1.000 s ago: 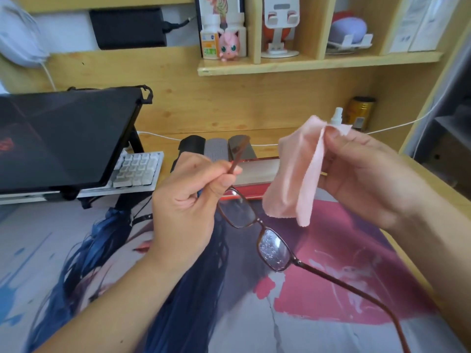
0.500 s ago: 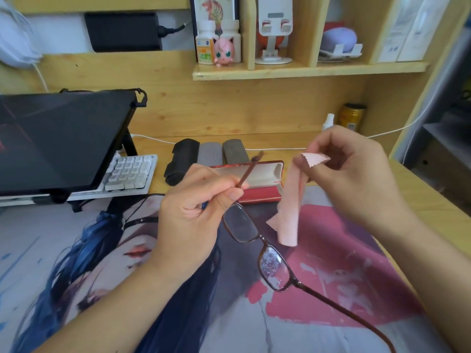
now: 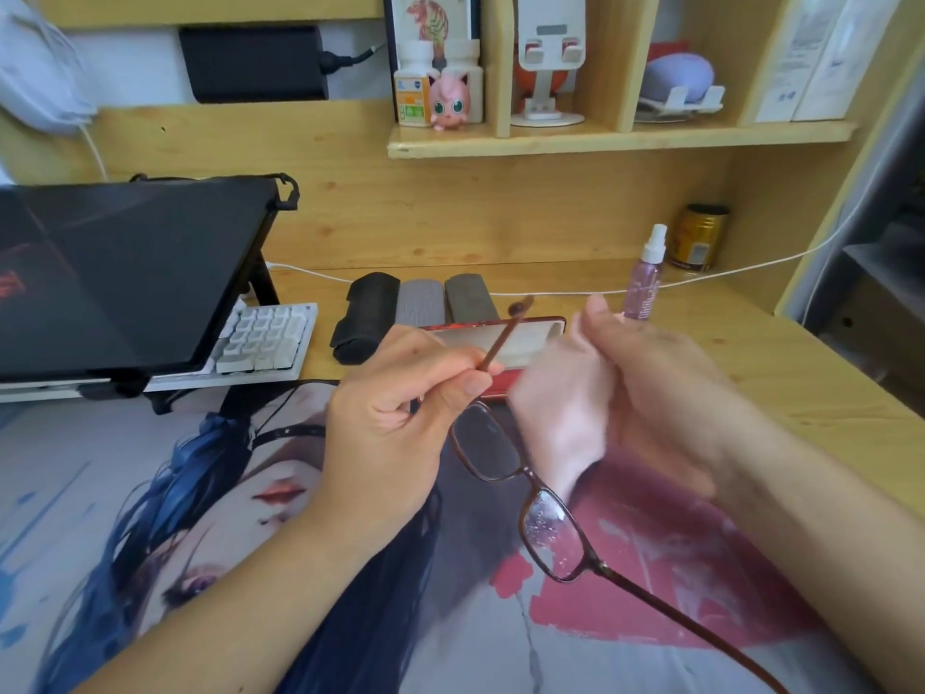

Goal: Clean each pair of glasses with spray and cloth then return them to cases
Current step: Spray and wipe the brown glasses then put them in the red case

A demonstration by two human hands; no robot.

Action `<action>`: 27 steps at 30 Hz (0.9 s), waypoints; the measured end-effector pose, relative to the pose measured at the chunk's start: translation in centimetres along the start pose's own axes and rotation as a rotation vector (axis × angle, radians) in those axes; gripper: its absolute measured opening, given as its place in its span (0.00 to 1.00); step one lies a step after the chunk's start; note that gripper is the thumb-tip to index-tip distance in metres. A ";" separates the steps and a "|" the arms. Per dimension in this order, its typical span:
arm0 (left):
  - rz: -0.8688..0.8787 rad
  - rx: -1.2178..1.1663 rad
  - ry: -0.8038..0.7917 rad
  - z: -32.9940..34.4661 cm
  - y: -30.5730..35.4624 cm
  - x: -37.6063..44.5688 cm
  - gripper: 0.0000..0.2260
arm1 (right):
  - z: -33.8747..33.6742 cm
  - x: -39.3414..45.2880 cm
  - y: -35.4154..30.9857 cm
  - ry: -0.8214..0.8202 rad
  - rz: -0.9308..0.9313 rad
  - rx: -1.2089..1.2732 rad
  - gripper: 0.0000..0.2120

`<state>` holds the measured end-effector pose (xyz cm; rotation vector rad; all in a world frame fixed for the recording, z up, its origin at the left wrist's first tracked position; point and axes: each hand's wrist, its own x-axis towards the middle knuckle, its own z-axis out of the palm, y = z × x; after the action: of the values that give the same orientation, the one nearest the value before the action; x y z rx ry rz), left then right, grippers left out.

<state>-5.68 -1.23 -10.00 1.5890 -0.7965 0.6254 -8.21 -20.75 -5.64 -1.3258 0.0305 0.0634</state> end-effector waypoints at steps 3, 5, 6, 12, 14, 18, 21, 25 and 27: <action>0.014 0.038 0.007 -0.1 -0.1 0.0 0.05 | 0.3 -0.5 0.5 -0.412 0.076 0.149 0.27; 0.019 0.055 0.011 -0.2 -0.1 0.1 0.05 | 0.0 -0.5 0.9 -0.564 0.075 0.110 0.21; 0.016 0.053 0.014 -0.3 -0.1 0.2 0.06 | -0.1 -0.6 0.9 -0.595 0.059 0.089 0.17; 0.013 0.027 0.000 -0.1 0.2 0.1 0.06 | 0.0 -0.6 1.0 -0.405 -0.042 -0.085 0.10; 0.038 0.029 -0.010 0.0 0.2 0.0 0.05 | 0.6 -0.8 1.6 -0.389 0.023 -0.146 0.16; 0.057 0.062 -0.042 0.0 -0.1 -0.1 0.04 | 1.5 -1.1 2.4 -0.405 0.157 -0.227 0.26; 0.072 0.070 -0.063 0.1 0.0 0.0 0.04 | 1.6 -1.2 2.2 -0.376 0.170 -0.264 0.29; 0.015 0.020 -0.058 0.3 0.2 0.0 0.05 | 2.1 -1.7 2.1 -0.344 0.103 -0.284 0.28; -0.022 0.011 -0.054 0.4 0.1 -0.2 0.04 | 2.4 -1.9 2.3 -0.318 0.067 -0.271 0.27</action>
<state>-5.92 -1.59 -10.11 1.6283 -0.8162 0.5738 -10.30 -17.91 -7.15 -1.5719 -0.2101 0.3438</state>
